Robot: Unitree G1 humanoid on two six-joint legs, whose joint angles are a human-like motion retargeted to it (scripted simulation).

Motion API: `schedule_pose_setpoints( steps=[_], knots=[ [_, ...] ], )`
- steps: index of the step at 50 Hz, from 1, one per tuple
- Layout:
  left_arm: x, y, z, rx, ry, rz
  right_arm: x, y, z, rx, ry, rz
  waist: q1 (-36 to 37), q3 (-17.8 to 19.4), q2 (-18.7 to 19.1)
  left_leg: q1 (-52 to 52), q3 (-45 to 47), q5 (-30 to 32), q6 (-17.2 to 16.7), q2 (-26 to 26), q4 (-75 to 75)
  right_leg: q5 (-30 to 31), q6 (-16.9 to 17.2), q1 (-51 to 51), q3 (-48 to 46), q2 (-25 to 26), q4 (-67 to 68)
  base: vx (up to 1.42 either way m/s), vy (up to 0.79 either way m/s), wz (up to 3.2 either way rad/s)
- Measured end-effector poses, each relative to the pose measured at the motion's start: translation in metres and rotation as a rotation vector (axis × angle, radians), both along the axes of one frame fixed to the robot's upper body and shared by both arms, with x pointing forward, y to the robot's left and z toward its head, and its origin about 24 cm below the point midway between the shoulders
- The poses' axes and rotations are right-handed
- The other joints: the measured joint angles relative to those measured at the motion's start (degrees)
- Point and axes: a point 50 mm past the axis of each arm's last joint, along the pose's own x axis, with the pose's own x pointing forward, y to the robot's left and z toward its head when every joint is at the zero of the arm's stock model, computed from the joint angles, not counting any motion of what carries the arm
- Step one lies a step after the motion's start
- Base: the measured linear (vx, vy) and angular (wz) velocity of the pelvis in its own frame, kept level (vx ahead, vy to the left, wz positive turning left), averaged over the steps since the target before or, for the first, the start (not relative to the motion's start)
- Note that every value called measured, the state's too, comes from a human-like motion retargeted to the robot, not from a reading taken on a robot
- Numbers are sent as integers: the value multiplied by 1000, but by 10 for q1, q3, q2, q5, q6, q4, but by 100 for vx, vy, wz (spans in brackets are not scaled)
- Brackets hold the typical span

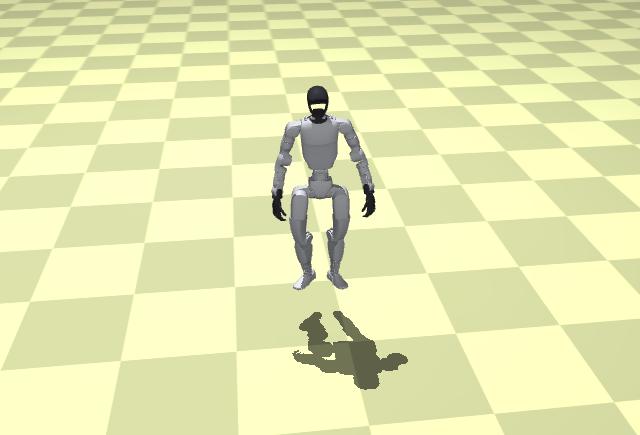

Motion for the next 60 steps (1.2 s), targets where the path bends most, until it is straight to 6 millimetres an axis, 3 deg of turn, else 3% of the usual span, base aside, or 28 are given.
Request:
schedule_pose_setpoints(
  steps=[60],
  knots=[
    [15, 11, 9, 68, -77, 27, 3, 8, -2, 11, -45, -54, 2, 13, 0, -15, -18, -2, -13, 17, 25, 35, -4, 35, -15, 34, -80, 0, 0, 0]
  ],
)
